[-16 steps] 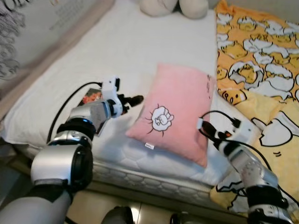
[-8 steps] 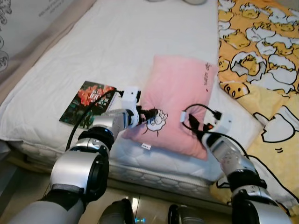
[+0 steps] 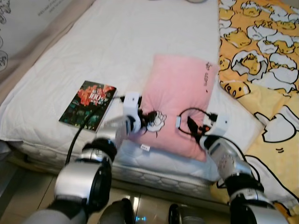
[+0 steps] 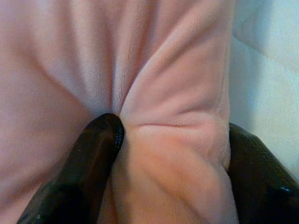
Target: Clean up the room
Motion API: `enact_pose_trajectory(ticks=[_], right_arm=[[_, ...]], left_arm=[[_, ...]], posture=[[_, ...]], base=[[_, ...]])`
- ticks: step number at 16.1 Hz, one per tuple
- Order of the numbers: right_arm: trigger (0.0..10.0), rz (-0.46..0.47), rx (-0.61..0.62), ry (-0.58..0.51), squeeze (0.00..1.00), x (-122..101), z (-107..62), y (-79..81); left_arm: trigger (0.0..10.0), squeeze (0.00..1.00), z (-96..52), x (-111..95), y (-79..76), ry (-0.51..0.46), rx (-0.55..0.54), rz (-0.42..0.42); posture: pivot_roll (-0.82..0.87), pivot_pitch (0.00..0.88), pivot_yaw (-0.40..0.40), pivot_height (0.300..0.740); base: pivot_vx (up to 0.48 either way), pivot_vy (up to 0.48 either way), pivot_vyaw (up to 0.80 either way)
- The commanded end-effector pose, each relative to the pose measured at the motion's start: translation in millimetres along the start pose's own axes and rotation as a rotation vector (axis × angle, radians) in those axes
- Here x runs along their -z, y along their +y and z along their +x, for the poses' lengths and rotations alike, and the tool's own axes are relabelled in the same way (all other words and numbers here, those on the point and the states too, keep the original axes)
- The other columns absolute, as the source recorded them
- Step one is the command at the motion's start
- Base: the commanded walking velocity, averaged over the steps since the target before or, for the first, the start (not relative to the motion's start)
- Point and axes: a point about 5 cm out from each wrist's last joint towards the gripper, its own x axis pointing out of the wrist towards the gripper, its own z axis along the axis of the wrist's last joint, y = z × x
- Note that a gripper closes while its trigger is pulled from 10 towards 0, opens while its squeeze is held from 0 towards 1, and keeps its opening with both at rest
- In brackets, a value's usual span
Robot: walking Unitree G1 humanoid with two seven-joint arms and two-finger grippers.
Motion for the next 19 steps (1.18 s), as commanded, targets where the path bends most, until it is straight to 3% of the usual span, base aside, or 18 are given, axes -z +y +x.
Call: enact_pose_trajectory(ticks=[1,3,7,9,10,11,19], right_arm=[[0.0,-0.018,0.012,0.061,0.00,15,-1.8,0.4],[0.0,-0.024,0.051,0.074,0.00,22,-5.1,-7.6],[0.0,-0.033,0.042,0.083,0.00,25,-3.1,-2.9],[0.0,-0.050,0.051,0.087,0.00,25,-1.6,-3.4],[0.0,-0.050,0.062,0.084,0.00,24,-0.7,-4.4],[0.0,-0.033,0.087,0.068,0.16,23,1.8,-3.9],[0.0,-0.034,0.085,0.054,0.15,20,3.1,-2.3]], left_arm=[[0.0,0.00,0.5,15,-2.7,0.046,0.003,-0.030],[0.0,0.00,3.2,22,-11.1,0.063,0.027,-0.034],[0.0,0.00,4.5,15,-12.8,0.023,0.034,-0.064],[0.0,0.00,6.2,10,-16.4,0.011,0.046,-0.043],[0.0,0.00,7.1,2,-16.6,-0.037,0.008,0.036],[0.0,0.00,6.5,-11,-16.9,-0.153,-0.046,0.133],[0.0,0.00,6.1,-13,-17.3,-0.180,-0.052,0.135]], posture=[[-0.11,0.193,0.001,0.740],[-0.09,0.171,-0.009,0.740],[-0.07,0.085,-0.019,0.740],[-0.06,0.038,-0.021,0.740],[-0.05,0.005,-0.022,0.740],[-0.05,0.000,-0.016,0.740],[-0.05,0.000,-0.015,0.740]], base=[[0.000,0.000,0.00],[0.000,0.000,0.00],[0.000,0.000,0.00],[0.000,0.000,0.00],[0.000,0.000,0.00],[0.000,0.000,0.00],[0.000,0.000,0.00]])
